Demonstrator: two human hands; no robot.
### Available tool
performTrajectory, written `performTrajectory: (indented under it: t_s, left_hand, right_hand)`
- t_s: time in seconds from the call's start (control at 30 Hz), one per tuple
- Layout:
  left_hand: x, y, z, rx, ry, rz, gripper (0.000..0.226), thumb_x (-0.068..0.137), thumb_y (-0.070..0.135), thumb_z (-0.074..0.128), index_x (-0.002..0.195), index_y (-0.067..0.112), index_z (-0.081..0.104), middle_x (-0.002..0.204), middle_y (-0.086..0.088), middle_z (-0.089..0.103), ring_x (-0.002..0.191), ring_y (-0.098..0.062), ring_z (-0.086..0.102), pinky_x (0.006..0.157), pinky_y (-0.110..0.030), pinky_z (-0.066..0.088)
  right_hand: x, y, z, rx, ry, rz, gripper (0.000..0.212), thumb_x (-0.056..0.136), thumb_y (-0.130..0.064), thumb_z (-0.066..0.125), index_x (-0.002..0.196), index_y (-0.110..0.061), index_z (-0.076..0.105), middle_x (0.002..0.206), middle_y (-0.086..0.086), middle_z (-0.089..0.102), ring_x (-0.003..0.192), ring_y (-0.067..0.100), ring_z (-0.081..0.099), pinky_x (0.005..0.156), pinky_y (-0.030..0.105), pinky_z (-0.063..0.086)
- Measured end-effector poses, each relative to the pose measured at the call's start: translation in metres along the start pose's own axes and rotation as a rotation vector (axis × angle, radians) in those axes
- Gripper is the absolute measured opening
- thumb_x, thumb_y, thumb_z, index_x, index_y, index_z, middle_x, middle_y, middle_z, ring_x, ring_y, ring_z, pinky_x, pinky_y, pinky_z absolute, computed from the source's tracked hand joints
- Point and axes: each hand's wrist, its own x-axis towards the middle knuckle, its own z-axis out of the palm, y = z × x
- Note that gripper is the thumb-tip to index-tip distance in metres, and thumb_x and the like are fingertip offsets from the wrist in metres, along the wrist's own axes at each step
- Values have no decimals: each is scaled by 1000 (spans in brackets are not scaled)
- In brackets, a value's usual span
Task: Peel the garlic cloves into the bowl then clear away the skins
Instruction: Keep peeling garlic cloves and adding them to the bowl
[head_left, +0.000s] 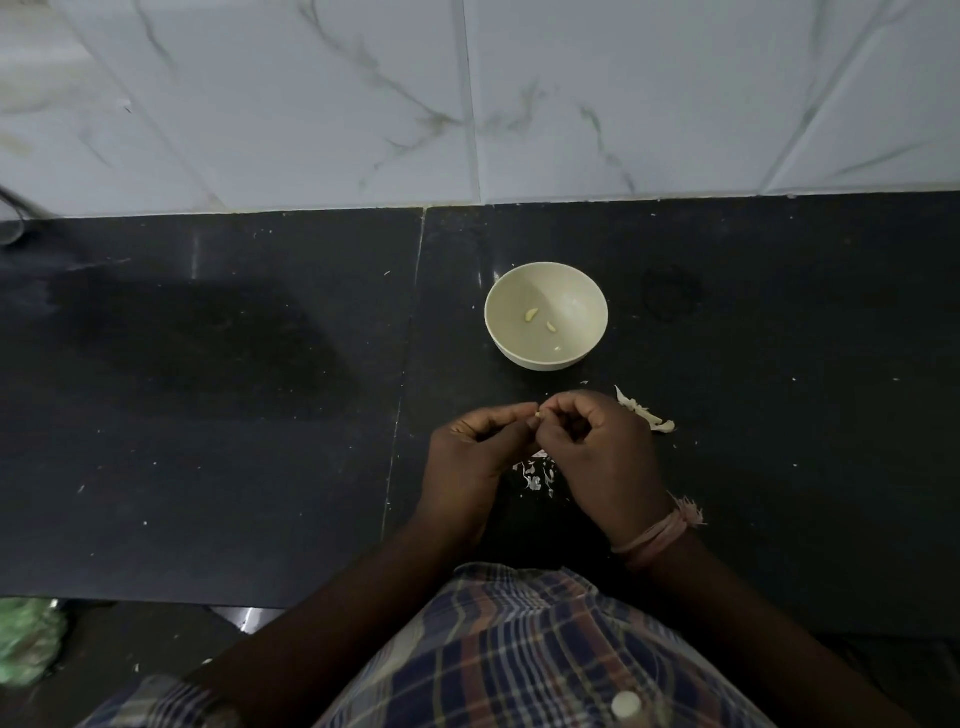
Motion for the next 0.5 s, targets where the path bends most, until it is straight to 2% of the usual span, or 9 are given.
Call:
performTrajectory:
  t_s: [0.07,0.17,0.3,0.4,0.5]
  left_hand:
    - [-1,1,0,26,-7,10,15,90,0,69,96,7,81,101,-22,76,101,-36,73,98,-48,55]
    - [-2,2,0,14,-16,8,13,90,0,68,98,3,79,101,-24,76,101,-38,73,96,-47,56]
    - [0,1,3,-22,-31,22,13,93,-2,65,104,-3,72,101,-26,74,97,-35,74,88,-38,61]
    - [0,1,4,3,-32,40,15,95,1,64,108,0,71,101,-22,75,95,-31,74,86,-36,61]
    - [0,0,5,21,-33,47,16,96,2,63,109,4,72,101,-20,76,93,-29,75,82,-32,61]
  right_hand:
    - [0,0,1,1,-7,14,3,83,-16,72,81,-18,72,75,-7,68,70,9,64,67,35,55]
    - [0,-3,2,90,-7,131,7,83,-13,75,79,-18,72,70,-4,70,65,10,65,64,29,55]
    - [0,-9,3,282,4,265,3,85,-9,75,84,-9,72,71,3,72,62,7,66,60,21,53]
    - [1,-11,4,345,-5,301,7,91,-7,68,85,-8,71,64,-4,69,54,0,59,53,16,46]
    - [1,-11,4,428,-24,367,13,96,-9,63,86,-5,70,55,-9,63,45,1,52,46,15,39]
